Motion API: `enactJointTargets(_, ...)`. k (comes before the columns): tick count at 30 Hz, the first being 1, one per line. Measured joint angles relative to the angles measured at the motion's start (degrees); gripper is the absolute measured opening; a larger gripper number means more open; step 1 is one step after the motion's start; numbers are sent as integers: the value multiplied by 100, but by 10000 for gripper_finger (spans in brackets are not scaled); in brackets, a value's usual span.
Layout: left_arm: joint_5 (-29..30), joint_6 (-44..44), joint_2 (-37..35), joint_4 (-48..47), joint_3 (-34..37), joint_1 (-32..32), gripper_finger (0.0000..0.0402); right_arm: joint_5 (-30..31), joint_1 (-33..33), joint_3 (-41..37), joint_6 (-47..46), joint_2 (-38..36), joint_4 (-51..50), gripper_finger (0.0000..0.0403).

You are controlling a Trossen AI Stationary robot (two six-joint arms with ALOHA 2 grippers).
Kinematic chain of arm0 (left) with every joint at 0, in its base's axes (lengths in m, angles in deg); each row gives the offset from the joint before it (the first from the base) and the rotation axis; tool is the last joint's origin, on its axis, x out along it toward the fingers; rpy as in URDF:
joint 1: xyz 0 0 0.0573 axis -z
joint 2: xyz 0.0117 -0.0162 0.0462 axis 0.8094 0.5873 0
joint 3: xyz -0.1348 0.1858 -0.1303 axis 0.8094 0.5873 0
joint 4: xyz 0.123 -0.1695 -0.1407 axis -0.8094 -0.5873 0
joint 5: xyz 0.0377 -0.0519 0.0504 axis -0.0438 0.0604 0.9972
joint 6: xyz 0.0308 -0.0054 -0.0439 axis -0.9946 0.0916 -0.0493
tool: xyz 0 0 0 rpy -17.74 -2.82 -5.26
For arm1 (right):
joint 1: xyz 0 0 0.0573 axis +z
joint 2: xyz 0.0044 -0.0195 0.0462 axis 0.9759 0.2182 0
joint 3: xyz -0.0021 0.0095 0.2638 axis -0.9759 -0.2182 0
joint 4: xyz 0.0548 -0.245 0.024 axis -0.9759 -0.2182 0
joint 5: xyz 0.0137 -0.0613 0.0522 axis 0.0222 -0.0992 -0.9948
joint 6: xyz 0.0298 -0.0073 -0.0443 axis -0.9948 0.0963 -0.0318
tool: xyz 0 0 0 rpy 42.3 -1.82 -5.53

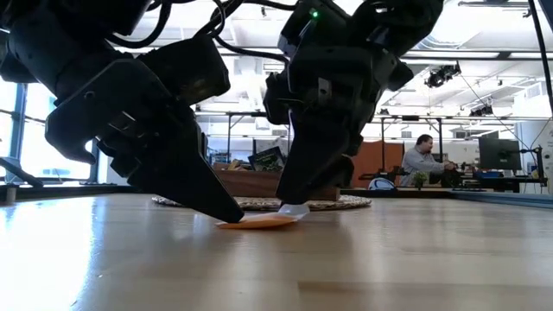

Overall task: Pick & Place Tea
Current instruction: Put the white tea bag into the right section of the wooden organizer

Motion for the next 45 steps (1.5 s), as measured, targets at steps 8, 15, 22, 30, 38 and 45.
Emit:
enactJointTargets(8,-24,7,6,-38,7,2,0,224,127,2,-639,-4,-249,126)
enactJointTargets(15,-37,16,10,-52,9,4,0,675,90,17,-777,-20,-668,126)
enactJointTargets(22,-55,16,12,-52,11,2,0,408,103,-11,-997,11,0,126)
enactJointTargets(30,97,23,20,-33,13,7,0,412,132,-11,-1033,9,-131,103)
enactJointTargets(38,248,19,-125,-187,28,7,0,722,169,-8,-653,9,-190,7)
enactJointTargets(45,32,524,-960,-1097,42,8,0,793,171,-4,-342,-37,-263,3)
